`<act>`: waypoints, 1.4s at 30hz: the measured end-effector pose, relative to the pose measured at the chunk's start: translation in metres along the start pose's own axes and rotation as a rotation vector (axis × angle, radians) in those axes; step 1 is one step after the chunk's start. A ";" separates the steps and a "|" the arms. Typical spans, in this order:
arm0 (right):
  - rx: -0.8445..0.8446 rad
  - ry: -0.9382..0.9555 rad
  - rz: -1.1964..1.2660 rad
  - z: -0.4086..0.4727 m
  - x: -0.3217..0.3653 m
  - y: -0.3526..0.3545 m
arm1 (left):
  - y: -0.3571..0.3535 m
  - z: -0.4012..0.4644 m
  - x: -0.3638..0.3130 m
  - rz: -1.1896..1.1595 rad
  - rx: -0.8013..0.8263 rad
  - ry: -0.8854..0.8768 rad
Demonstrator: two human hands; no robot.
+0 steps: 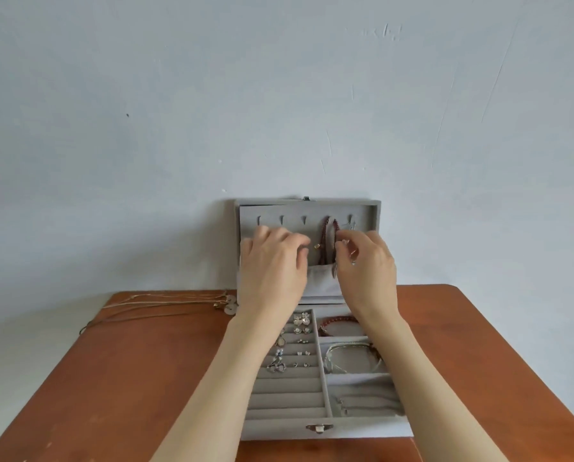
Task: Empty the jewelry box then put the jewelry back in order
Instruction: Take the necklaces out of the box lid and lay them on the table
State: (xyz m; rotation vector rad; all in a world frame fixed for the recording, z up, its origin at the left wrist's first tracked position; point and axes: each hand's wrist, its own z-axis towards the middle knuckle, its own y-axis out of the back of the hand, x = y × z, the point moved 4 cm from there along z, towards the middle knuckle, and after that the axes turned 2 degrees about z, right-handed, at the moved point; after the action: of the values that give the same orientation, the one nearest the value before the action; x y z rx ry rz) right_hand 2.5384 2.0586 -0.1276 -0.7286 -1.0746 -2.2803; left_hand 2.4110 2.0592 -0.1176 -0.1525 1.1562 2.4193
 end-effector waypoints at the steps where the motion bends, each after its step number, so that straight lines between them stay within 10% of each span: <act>1: -0.011 -0.004 0.004 0.004 -0.003 0.000 | -0.004 0.005 -0.004 0.022 -0.030 0.021; 18: 0.022 -0.001 0.108 0.032 -0.014 0.001 | -0.029 0.034 -0.026 0.057 -0.184 0.188; 26: 0.035 0.077 0.145 0.033 -0.010 0.000 | -0.009 0.041 -0.029 -0.260 -0.343 -0.068; 42: 0.407 -0.046 0.786 0.028 0.005 -0.004 | 0.029 0.052 0.012 -0.973 -0.282 0.221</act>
State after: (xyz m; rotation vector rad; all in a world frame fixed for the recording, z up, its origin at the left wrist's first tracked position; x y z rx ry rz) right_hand 2.5394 2.0824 -0.1112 -0.8395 -0.9914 -1.3418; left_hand 2.3928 2.0873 -0.0672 -0.8654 0.5768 1.6736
